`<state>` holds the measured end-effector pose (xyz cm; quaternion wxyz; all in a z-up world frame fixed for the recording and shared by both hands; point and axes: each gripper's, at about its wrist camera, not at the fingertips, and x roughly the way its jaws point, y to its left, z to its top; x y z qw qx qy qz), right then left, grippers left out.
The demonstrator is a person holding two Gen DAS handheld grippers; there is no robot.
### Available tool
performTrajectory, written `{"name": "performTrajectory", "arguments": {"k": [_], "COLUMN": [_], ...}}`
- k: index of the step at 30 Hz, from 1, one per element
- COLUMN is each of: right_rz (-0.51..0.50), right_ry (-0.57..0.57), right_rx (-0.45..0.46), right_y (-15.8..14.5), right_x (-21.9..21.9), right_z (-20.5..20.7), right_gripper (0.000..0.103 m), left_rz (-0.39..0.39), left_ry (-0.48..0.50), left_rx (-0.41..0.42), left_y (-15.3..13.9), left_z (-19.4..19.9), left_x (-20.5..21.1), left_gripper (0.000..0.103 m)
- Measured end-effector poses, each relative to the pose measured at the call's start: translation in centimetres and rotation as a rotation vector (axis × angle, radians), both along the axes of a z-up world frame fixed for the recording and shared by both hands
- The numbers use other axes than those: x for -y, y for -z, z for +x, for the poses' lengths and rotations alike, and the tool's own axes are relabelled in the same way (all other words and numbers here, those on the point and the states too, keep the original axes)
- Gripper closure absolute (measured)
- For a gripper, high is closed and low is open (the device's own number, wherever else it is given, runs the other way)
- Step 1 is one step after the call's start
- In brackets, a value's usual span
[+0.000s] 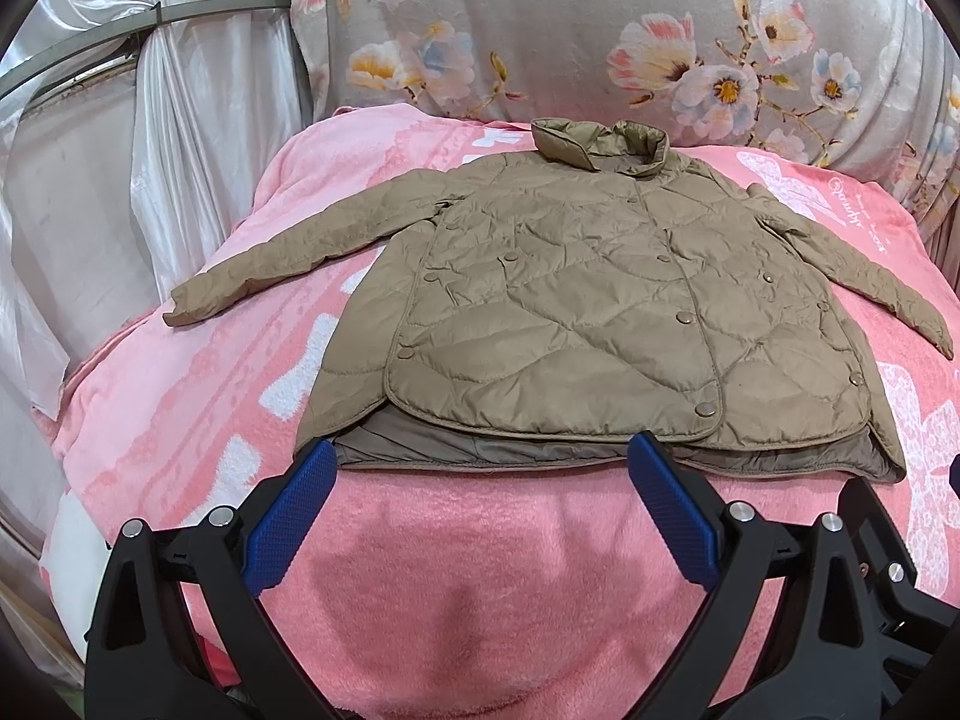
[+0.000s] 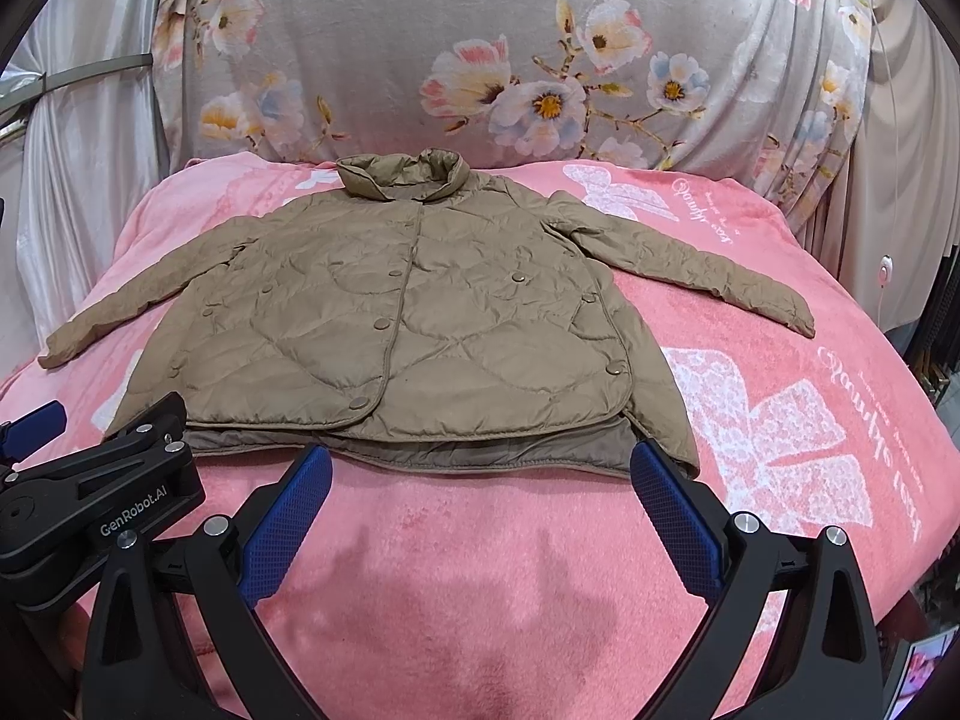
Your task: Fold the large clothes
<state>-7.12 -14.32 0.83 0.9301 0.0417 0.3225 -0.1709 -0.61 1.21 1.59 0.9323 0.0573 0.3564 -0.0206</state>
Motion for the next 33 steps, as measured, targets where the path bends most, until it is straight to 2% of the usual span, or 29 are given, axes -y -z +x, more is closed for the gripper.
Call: {"name": "performTrajectory", "arguments": {"k": [33], "right_rz": [0.004], "right_ry": [-0.001], "right_rx": [0.002], "right_y": [-0.06], "right_x": [0.02], "right_z": [-0.05], "right_gripper": [0.005], "left_rz": [0.001], "left_ry": [-0.001], "left_rx": [0.001], "left_y": [0.06], "left_z": [0.01], "left_x": [-0.19], "left_gripper": [0.008]}}
